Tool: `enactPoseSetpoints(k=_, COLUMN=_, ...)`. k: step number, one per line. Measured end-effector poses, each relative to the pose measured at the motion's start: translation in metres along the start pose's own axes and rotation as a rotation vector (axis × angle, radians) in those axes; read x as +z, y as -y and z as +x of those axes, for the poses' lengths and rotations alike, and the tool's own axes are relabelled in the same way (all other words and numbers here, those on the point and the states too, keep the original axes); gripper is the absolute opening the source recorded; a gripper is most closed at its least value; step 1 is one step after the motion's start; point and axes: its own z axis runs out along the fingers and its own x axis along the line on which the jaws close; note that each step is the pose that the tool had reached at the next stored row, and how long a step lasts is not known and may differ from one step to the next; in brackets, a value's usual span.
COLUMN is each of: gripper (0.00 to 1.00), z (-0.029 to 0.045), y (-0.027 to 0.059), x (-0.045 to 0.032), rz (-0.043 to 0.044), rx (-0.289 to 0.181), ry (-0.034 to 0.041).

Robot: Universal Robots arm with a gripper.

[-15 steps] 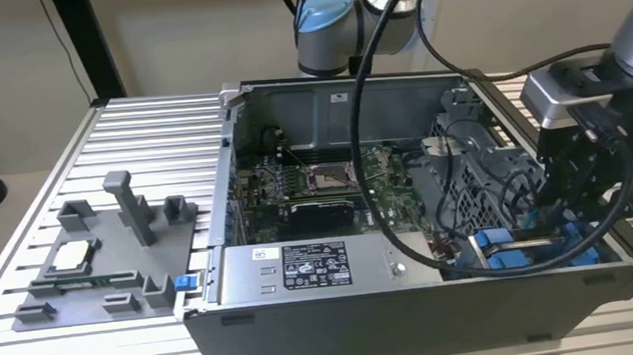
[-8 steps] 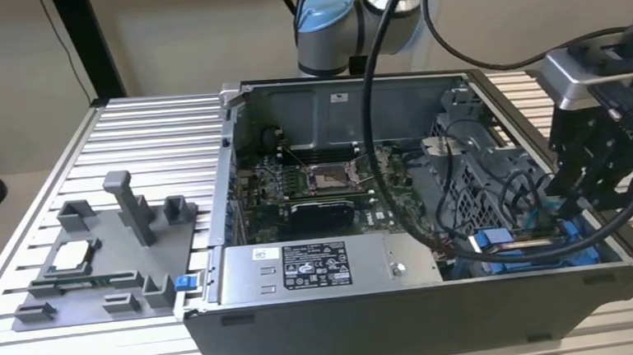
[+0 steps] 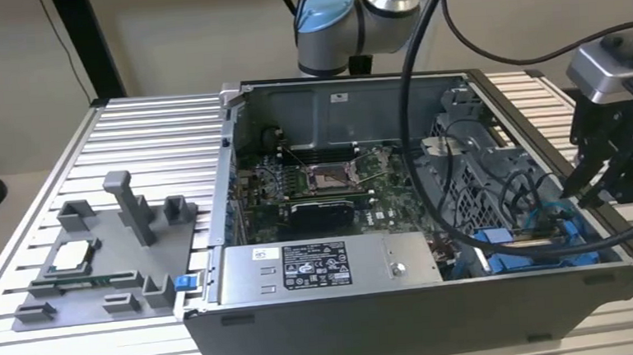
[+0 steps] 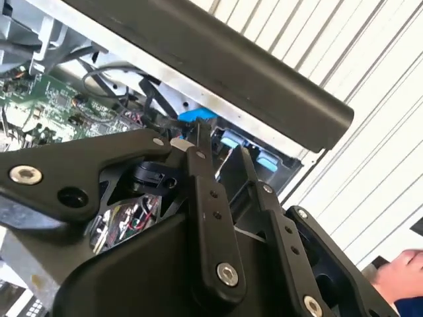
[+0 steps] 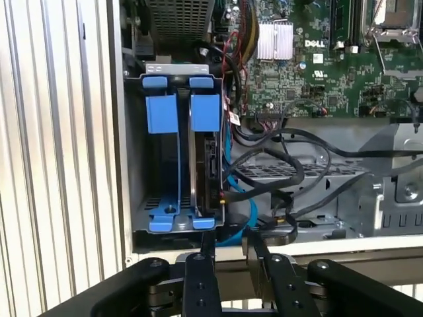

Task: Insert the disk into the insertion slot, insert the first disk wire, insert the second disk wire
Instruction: 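Insert the first disk wire, then insert the second disk wire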

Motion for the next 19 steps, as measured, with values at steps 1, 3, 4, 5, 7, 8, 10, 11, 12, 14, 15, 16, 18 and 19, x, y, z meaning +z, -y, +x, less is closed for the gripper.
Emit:
enactPoseSetpoints(k=1, gripper=1.0, z=-0.0001, y=0.001, x=0.0002, rz=-0.0006, rx=0.001, ry=0.0141)
enactPoseSetpoints(k=3, gripper=1.0, z=0.0, y=0.002, x=0.0006, rz=-0.0018, rx=0.002, ry=0.0449)
enactPoseSetpoints(k=4, gripper=1.0, z=0.0002, y=0.002, x=0.001, rz=-0.0024, rx=0.003, ry=0.0588)
enactPoseSetpoints(k=5, gripper=1.0, z=0.0008, y=0.002, x=0.0018, rz=-0.0029, rx=0.004, ry=0.0672)
enactPoseSetpoints(k=7, gripper=1.0, z=0.005, y=0.0022, x=0.003, rz=-0.0035, rx=0.005, ry=0.083)
enactPoseSetpoints(k=8, gripper=1.0, z=0.0077, y=0.0023, x=0.0034, rz=-0.0039, rx=0.005, ry=0.0921)
enactPoseSetpoints(k=10, gripper=1.0, z=0.0129, y=0.0025, x=0.0041, rz=-0.0046, rx=0.006, ry=0.1104)
enactPoseSetpoints(k=11, gripper=1.0, z=0.014, y=0.0025, x=0.0048, rz=-0.005, rx=0.007, ry=0.1195)
enactPoseSetpoints(k=12, gripper=1.0, z=0.014, y=0.0025, x=0.0054, rz=-0.0042, rx=0.006, ry=0.1223)
enactPoseSetpoints(k=14, gripper=1.0, z=0.014, y=0.0024, x=0.0054, rz=-0.0038, rx=0.006, ry=0.1223)
enactPoseSetpoints(k=15, gripper=1.0, z=0.014, y=0.0024, x=0.0054, rz=-0.0038, rx=0.006, ry=0.1223)
enactPoseSetpoints(k=16, gripper=1.0, z=0.0141, y=0.0024, x=0.0054, rz=-0.0038, rx=0.006, ry=0.1223)
enactPoseSetpoints(k=18, gripper=1.0, z=0.0149, y=0.0025, x=0.0057, rz=-0.0045, rx=0.007, ry=0.1251)
enactPoseSetpoints(k=19, gripper=1.0, z=0.016, y=0.0025, x=0.0059, rz=-0.0057, rx=0.007, ry=0.1322)
